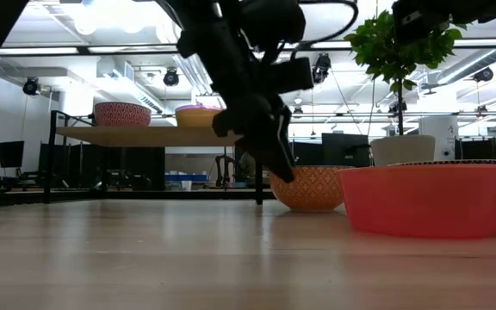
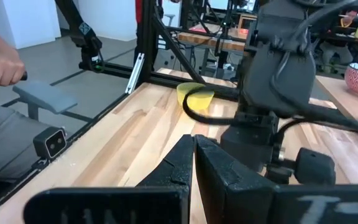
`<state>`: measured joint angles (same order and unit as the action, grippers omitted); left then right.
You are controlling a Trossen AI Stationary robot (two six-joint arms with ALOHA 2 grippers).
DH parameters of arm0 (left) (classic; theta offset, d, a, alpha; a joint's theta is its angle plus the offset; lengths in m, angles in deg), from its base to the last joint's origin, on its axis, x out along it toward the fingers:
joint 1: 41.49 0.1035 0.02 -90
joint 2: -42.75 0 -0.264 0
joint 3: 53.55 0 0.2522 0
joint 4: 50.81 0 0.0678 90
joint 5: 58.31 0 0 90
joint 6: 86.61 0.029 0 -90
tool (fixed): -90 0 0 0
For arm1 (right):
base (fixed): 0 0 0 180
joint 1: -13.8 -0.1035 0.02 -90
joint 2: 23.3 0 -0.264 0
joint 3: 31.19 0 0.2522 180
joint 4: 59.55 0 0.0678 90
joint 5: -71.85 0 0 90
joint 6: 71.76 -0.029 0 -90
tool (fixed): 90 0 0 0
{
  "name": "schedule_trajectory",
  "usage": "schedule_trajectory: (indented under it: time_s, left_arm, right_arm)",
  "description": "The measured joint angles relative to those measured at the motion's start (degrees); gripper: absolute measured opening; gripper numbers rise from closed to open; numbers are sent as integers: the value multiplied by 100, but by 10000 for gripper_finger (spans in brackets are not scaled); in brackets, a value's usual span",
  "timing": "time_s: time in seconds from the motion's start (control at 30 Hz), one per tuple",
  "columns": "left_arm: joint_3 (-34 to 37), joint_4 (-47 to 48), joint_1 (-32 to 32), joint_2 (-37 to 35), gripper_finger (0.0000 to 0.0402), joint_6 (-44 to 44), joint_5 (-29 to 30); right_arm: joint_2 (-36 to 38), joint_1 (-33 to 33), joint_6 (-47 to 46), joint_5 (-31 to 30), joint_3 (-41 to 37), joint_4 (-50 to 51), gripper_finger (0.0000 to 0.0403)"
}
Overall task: Place and stack bowls onto a shelf
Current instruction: Stack the light blue bowl on top of the blue bowl on the shelf
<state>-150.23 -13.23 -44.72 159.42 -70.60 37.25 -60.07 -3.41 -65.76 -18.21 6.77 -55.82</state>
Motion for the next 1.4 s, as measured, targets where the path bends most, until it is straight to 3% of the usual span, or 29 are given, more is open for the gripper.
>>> schedule_trajectory:
  time_s: [0.43, 0.63, 1.1, 1.27, 1.4]
  left_arm:
    - [2, 41, 12, 92, 8, -48, -99]
    - [-122, 506, -27, 7, 5, -37, -324]
    - [-1999, 3619, -323, -255, 3, 136, -686]
    - [-1877, 3822, -414, -948, 2, 63, -607]
    - [-1570, 4056, -420, -1725, 2, -327, -110]
  right_arm:
    - [-2, 0, 12, -4, 0, 42, 9]
    - [-2, 0, 15, -4, 0, 43, 9]
    - [-4, 0, 4, -4, 0, 93, 9]
    - [-4, 0, -40, -3, 0, 120, 9]
    - [-4, 0, -83, -4, 0, 151, 9]
